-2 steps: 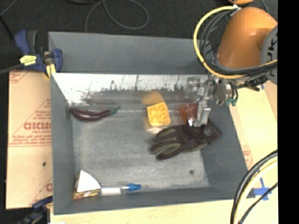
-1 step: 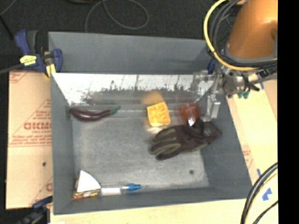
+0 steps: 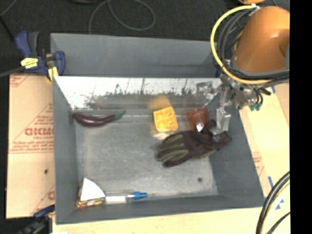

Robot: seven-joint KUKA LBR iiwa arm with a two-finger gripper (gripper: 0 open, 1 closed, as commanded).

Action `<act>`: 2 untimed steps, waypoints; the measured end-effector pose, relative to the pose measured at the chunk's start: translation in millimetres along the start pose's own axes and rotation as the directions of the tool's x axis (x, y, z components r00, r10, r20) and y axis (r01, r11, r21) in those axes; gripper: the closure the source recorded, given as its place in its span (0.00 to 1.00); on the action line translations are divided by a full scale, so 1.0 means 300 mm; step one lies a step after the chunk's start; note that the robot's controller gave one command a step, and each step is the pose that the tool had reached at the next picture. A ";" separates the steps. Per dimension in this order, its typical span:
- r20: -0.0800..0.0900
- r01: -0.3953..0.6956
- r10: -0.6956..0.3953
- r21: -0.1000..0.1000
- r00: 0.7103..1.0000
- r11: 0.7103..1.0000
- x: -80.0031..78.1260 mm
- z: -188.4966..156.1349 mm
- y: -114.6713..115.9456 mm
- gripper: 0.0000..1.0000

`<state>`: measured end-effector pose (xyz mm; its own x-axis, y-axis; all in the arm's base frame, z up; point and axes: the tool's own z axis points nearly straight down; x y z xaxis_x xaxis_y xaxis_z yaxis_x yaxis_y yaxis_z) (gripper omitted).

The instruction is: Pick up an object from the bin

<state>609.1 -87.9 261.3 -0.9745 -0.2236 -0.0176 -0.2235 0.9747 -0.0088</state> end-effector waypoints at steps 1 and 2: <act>-0.018 0.057 -0.058 -0.010 0.998 0.998 0.010 0.096 0.051 0.00; -0.010 -0.176 0.176 -0.005 0.984 0.984 0.005 0.112 0.085 0.00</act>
Offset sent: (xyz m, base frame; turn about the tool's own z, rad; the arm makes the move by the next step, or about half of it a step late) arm -0.0123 0.0530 -0.0550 -0.1617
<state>602.6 -63.5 227.4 -0.9988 -0.0487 -0.0091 -0.0487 0.9988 -0.0003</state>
